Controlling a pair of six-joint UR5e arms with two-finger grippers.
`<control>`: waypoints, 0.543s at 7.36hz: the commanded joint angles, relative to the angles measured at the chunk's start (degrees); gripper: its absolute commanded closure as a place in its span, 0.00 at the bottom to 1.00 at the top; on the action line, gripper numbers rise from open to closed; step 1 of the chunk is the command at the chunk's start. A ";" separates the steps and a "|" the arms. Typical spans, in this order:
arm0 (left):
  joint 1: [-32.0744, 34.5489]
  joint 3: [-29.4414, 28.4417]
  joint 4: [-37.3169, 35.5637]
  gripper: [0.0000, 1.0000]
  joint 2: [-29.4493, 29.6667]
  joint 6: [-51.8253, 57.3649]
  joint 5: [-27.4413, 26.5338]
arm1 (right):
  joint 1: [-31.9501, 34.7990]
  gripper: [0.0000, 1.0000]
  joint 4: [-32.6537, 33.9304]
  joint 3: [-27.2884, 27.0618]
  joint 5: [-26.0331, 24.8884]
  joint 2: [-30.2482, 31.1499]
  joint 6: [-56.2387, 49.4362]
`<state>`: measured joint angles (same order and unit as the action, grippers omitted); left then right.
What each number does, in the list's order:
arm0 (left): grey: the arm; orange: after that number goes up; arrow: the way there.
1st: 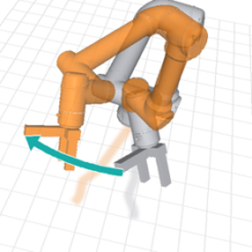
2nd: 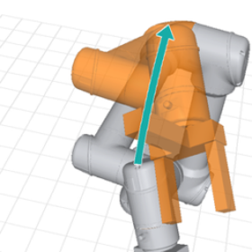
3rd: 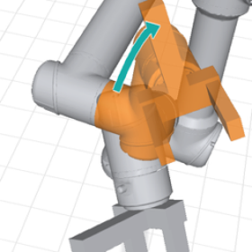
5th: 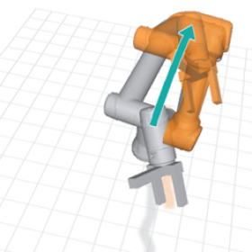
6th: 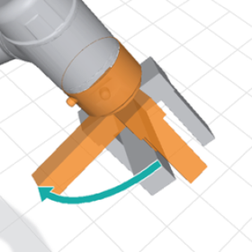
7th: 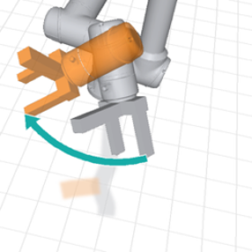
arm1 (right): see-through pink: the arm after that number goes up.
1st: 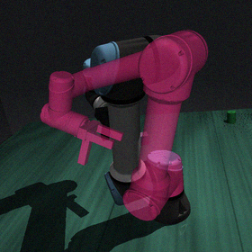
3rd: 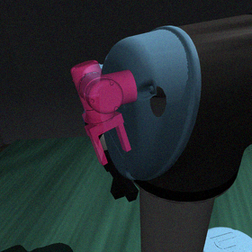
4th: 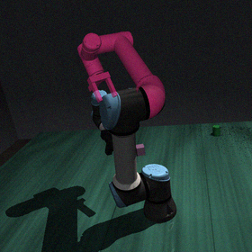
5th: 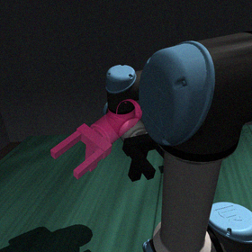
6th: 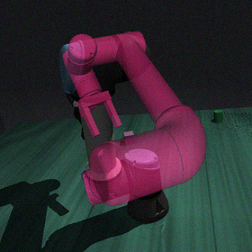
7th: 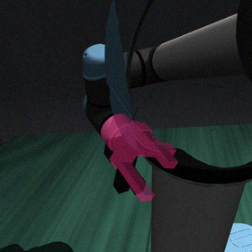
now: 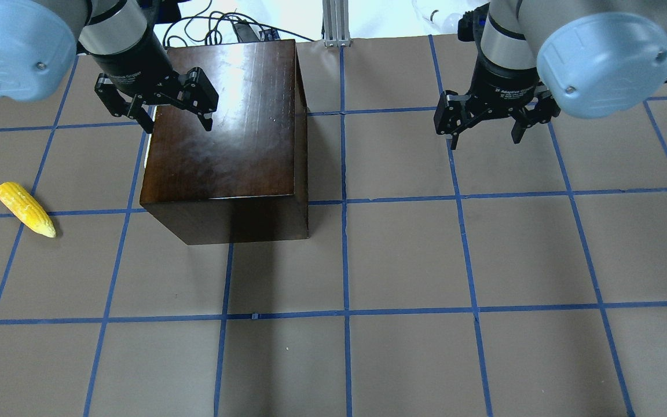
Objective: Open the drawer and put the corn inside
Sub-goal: 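Move the left gripper off the cabinet top toward the drawer side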
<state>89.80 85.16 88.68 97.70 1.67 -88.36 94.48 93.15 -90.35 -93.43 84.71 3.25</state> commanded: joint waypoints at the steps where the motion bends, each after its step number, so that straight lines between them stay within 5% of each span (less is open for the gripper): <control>1: -0.24 0.00 0.18 0.00 -0.06 0.78 -0.40 | 0.00 0.00 0.01 0.00 0.00 -0.07 0.00; 4: -0.25 -0.26 0.35 0.00 -0.32 0.44 0.03 | 0.00 0.00 0.01 0.00 0.00 0.02 0.00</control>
<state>89.52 85.11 88.96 97.61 2.31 -88.34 94.48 93.14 -90.35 -93.43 84.66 3.25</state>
